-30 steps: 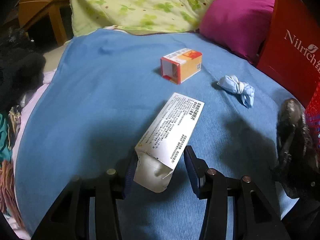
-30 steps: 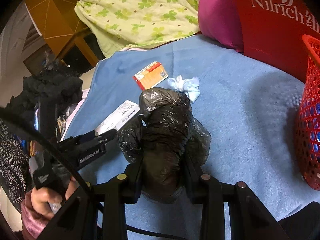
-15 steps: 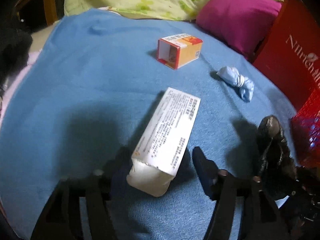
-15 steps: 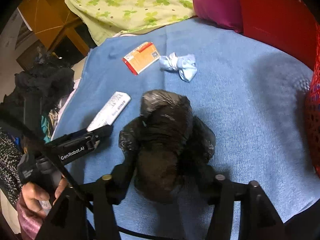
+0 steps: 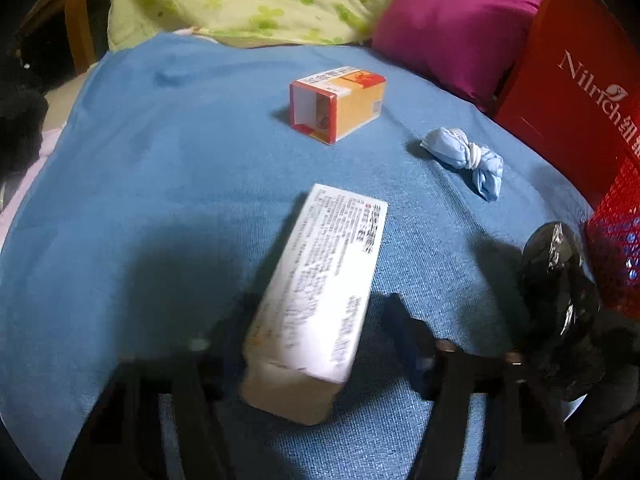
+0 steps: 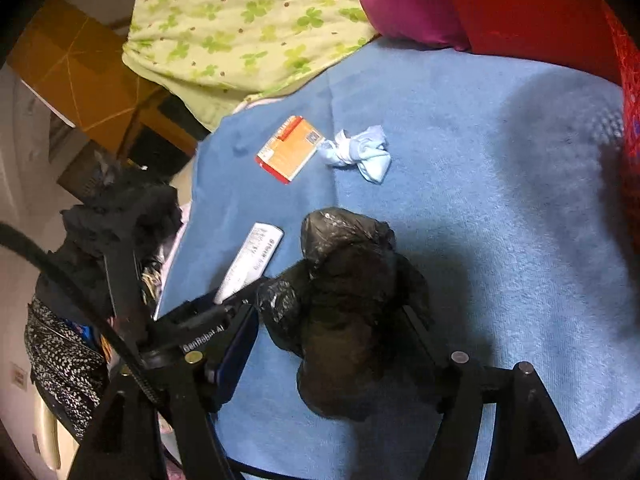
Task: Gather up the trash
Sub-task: 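Lift the white box with the left gripper while the right lifts the black bag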
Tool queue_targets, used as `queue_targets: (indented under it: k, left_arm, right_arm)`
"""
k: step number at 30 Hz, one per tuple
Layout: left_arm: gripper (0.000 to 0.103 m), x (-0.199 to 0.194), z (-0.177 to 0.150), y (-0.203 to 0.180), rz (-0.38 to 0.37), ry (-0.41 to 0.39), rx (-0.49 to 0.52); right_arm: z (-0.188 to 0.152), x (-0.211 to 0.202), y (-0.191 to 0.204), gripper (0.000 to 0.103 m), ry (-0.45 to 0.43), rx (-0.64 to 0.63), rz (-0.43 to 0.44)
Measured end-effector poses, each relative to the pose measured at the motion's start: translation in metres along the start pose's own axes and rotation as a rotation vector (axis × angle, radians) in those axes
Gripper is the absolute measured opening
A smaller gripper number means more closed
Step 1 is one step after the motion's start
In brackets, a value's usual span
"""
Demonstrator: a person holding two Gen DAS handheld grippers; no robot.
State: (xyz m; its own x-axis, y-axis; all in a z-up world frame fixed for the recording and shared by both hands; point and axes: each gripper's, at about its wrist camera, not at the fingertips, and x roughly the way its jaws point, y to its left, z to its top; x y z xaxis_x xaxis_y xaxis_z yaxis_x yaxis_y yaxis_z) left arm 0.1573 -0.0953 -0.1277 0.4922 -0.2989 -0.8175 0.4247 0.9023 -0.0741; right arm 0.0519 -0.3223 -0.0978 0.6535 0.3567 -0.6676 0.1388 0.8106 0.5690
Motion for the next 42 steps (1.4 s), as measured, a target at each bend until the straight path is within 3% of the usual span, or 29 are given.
queue_targets:
  k: [2,8,15,29,42]
  left_arm:
    - [0.050,-0.002,-0.001,0.002,0.003,-0.014,-0.011]
    - [0.045,-0.016,-0.010,0.002,0.012,-0.045,-0.013]
    - [0.045,-0.068,-0.026,-0.003,0.051,-0.139,-0.049]
    - [0.046,-0.202,-0.027,-0.064,0.213,-0.362,-0.018]
    - [0.046,-0.245,-0.028,-0.123,0.239,-0.434,0.067]
  right_arm:
    - [-0.001,0.012,0.001,0.042,0.052,-0.012,-0.017]
    - [-0.005,0.002,0.016,0.040,0.009,-0.069,-0.032]
    - [-0.005,-0.034,0.042,0.040,-0.062,-0.163,-0.022]
    - [-0.009,-0.138,0.077,0.040,-0.271,-0.294,0.014]
    - [-0.022,-0.203,0.060,0.040,-0.374,-0.274,0.035]
